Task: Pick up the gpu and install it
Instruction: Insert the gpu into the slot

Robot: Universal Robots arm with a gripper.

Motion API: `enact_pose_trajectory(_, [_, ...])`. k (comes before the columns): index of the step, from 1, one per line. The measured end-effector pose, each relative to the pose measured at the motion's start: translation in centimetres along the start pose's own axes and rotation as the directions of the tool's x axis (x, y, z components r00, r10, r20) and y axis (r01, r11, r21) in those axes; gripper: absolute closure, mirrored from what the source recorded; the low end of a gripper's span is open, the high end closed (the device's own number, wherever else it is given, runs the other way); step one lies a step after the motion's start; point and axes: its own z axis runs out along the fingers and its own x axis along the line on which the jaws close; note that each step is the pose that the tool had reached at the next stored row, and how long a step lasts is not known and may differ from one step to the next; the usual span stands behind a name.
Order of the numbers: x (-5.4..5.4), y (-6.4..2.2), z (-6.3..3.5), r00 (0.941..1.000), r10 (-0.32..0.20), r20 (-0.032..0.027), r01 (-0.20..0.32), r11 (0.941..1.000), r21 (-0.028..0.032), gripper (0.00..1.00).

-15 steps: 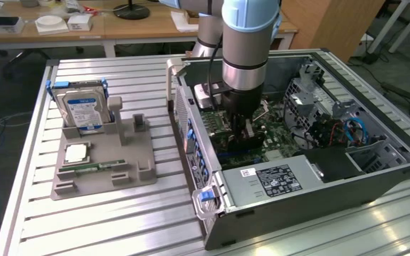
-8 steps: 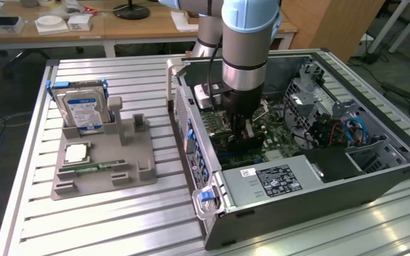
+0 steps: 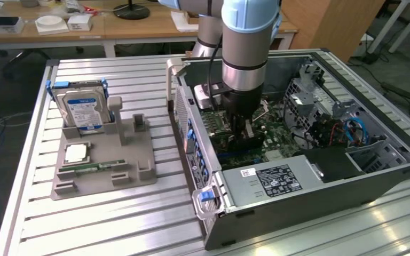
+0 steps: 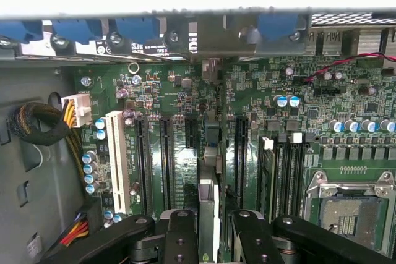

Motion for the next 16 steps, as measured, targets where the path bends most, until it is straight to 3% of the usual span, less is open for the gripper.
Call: enact_pose_trajectory(16, [0.0,-0.03,-0.2,1.0,0.0,0.0014,0.0,1.0,0.0006,0.74])
